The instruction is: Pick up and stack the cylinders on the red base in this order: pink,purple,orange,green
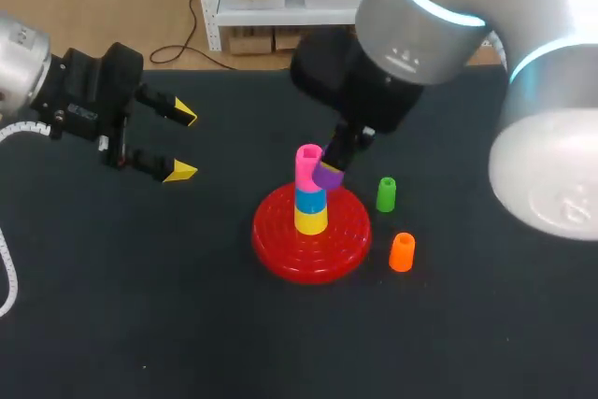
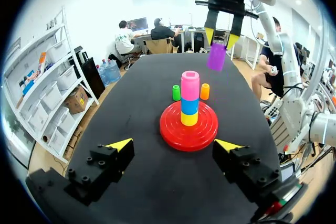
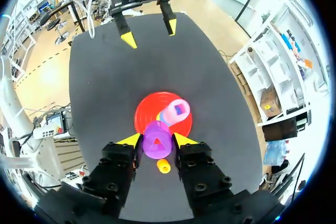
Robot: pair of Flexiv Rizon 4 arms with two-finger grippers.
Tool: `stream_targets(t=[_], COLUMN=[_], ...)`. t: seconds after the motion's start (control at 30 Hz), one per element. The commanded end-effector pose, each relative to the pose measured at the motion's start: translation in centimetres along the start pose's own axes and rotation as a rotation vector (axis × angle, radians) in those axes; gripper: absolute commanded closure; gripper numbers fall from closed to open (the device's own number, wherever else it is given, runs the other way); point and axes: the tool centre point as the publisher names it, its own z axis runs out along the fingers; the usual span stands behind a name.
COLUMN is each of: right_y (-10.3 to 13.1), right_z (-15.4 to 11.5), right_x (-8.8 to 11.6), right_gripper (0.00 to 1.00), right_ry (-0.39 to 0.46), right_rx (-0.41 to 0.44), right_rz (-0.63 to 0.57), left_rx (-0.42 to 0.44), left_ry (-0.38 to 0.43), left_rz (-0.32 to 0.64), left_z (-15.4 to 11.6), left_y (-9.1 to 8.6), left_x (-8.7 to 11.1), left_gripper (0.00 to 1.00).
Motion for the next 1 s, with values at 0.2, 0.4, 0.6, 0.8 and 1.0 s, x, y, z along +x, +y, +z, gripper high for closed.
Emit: stream_targets(t=[0.2, 0.4, 0.6, 0.8, 1.0], right_y=[-1.7, -2.3, -2.9, -3.4, -4.0], right_z=[1.1, 2.3, 3.3, 3.5, 3.7], right_x=[-2.7, -3.9, -4.2, -4.7, -5.0], right_gripper=[1.0, 1.0, 1.0, 1.0, 1.0], right_ry=[0.033, 0.072, 0.106, 0.115, 0.126], right_rx=[0.016, 0.044, 0.06, 0.054, 0.044], right_rz=[0.019, 0.019, 0.039, 0.058, 0.08], left_rx=[0.001, 0.001, 0.001, 0.001, 0.001], left_ry=[-0.004, -0.004, -0.004, -0.004, -0.004], left_rz=[0.002, 0.002, 0.002, 0.002, 0.002], left_z=[0.0, 0.0, 0.0, 0.0, 0.0], left_y=[0.1, 0.1, 0.1, 0.1, 0.1], left_x=[0.1, 0.1, 0.1, 0.1, 0.1], left_gripper=[0.0, 0.0, 0.0, 0.0, 0.0])
